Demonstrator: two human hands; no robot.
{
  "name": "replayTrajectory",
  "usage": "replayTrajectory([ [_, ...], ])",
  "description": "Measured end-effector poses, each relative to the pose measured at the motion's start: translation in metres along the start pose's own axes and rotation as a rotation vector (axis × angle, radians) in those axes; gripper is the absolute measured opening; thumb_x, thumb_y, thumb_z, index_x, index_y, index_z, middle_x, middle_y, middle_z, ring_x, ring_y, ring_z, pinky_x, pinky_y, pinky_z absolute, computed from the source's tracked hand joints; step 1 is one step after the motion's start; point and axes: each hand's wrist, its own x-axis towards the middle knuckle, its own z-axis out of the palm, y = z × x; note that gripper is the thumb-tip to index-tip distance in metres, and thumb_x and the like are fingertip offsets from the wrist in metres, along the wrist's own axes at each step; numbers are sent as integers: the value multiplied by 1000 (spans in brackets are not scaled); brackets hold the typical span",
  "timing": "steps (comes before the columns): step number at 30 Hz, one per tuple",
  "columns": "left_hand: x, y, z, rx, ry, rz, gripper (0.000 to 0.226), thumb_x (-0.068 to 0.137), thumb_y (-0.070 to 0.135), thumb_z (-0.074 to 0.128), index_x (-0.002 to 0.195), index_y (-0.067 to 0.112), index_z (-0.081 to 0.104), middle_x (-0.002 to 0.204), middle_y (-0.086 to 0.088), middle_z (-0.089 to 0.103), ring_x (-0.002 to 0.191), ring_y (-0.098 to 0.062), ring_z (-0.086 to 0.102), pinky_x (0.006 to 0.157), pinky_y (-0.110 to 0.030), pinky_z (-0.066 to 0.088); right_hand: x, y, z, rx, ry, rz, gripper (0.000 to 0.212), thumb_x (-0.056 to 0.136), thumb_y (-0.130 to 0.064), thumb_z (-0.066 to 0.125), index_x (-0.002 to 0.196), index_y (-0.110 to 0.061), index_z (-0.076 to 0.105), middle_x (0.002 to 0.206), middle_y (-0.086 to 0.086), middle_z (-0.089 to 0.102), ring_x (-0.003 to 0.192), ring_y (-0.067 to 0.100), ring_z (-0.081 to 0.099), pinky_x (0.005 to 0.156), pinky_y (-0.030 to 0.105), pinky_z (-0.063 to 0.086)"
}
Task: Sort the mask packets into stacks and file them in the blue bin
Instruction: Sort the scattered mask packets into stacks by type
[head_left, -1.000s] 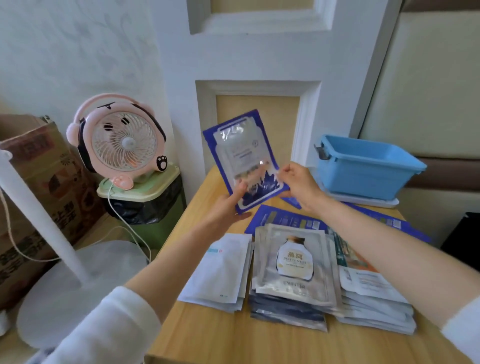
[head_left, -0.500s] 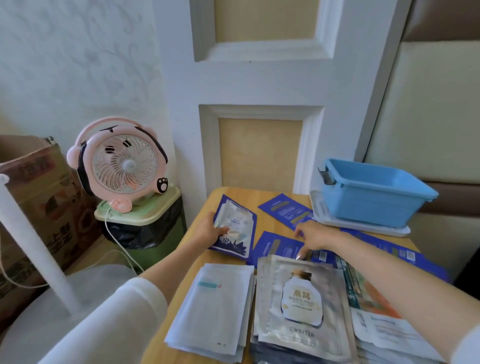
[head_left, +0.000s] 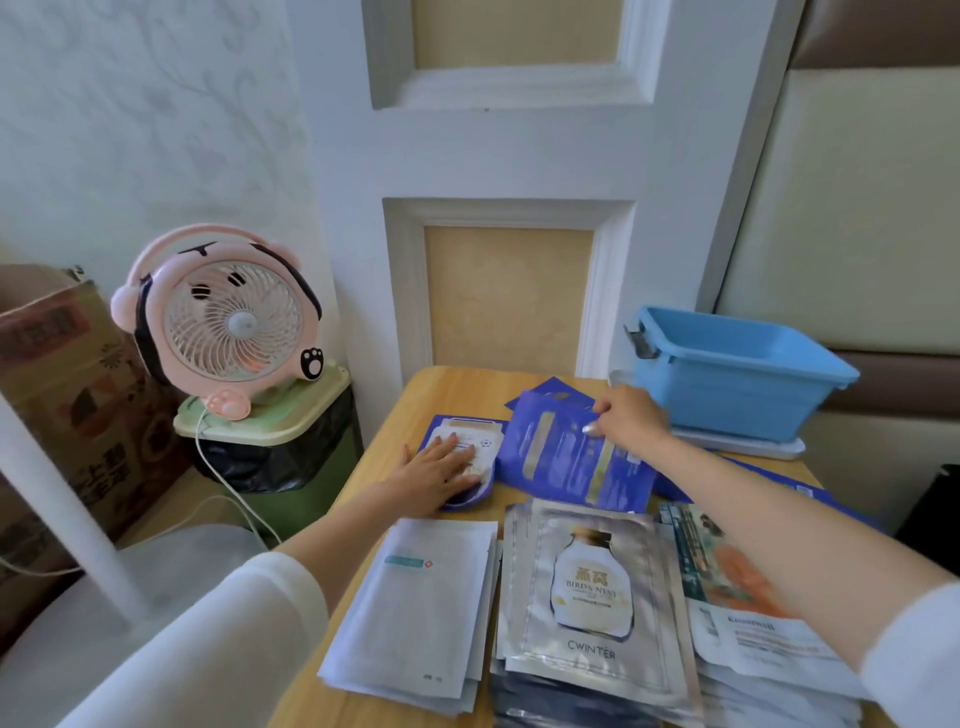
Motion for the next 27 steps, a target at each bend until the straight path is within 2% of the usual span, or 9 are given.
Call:
replayTrajectory([
  [4,-3,21,-23,-822,268,-177,51,94,52,39,135,22,45,136,-3,52,114,-19,56,96,-31,42,-1,-11,-21,402,335,-8,16,82,-16,68,76,-10,55,76,4,57,76,25,55,64,29,38],
  [11,-9,65,-60,-1550,207,-16,34,91,35,54,117,13,50,116,-6,65,98,-19,66,72,-22,54,-14,-36,-9,1053,131,152,15,85,-10,67,81,-15,53,108,19,67,74,23,65,69,37,55],
  [15,-17,77,-69,-985,638,-38,16,96,15,47,106,13,59,92,-5,68,84,-25,65,60,-19,48,-22,-48,-3,950,-137,-25,77,77,-43,72,138,-16,34,135,4,48,118,21,51,97,39,45],
  [17,-24,91,-71,-770,562,163,22,88,25,49,103,18,63,83,0,67,80,-22,63,70,-30,50,-30,-59,-3,1216,-394,-19,54,76,-52,65,110,-12,53,97,3,62,88,16,62,78,32,53],
  [19,-38,97,-78,-970,386,255,22,87,30,56,97,15,69,80,4,67,76,-11,62,77,-26,51,-27,-56,2,1379,-296,107,31,86,-40,63,86,-9,62,76,4,65,68,16,64,64,28,53],
  [21,-39,85,-86,-1148,523,154,25,92,28,56,106,12,69,93,-1,71,85,-5,66,75,-16,50,-22,-44,7,1471,-198,208,25,92,-27,59,107,-7,64,94,12,70,83,26,68,75,39,56],
  [23,-25,58,-83,-1211,686,-88,49,85,45,61,124,15,54,117,-1,63,108,-15,61,89,-30,48,-19,-36,10,1501,-207,198,24,94,-21,57,114,-8,59,100,12,69,87,28,67,75,42,56],
  [25,-22,45,-83,-1291,442,-166,84,60,68,71,123,17,50,115,2,63,106,-21,62,95,-47,48,-19,-38,13,1481,-256,168,25,94,-21,56,116,-7,59,104,14,68,90,29,66,76,43,56],
  [27,-9,31,-67,-1223,252,-101,71,52,61,80,108,22,61,99,0,73,89,-21,71,85,-51,54,-18,-44,14,1346,-272,87,27,95,-22,54,116,-6,58,110,16,67,99,32,64,85,48,53],
])
